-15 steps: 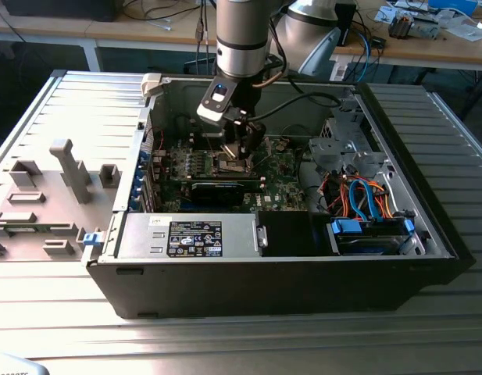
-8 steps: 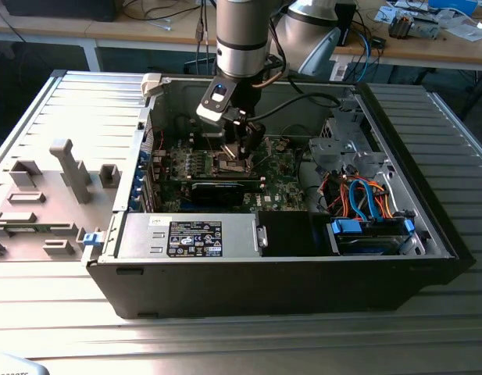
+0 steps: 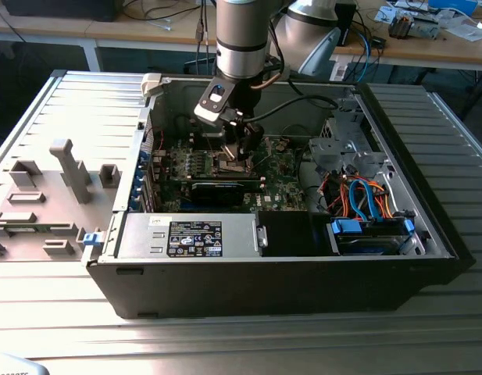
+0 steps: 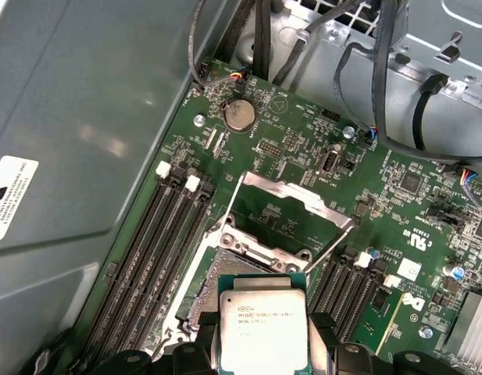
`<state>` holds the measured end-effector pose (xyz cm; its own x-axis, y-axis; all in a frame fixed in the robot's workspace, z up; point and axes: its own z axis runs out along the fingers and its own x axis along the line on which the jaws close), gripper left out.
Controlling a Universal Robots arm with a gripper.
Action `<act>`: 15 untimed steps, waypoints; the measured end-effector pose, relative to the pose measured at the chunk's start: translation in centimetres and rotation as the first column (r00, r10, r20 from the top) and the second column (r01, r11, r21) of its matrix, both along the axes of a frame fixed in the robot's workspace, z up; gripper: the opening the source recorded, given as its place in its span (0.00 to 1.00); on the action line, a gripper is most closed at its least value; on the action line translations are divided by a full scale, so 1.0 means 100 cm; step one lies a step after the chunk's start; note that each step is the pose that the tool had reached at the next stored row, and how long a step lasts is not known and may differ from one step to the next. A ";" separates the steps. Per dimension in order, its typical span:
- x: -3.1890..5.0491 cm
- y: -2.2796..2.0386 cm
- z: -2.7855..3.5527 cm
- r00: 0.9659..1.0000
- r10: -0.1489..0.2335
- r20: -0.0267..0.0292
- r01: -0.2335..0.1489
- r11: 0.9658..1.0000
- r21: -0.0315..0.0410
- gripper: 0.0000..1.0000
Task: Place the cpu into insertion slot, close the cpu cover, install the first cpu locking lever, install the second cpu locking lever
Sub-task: 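Place the cpu into insertion slot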
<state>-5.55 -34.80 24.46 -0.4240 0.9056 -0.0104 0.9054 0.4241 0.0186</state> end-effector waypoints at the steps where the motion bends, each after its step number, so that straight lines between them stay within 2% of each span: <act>1: 0.0000 0.0000 -0.0001 1.000 -0.002 0.000 0.002 1.000 0.000 0.54; 15: 0.0000 0.0000 -0.0009 0.999 -0.034 0.000 0.034 0.999 0.000 0.54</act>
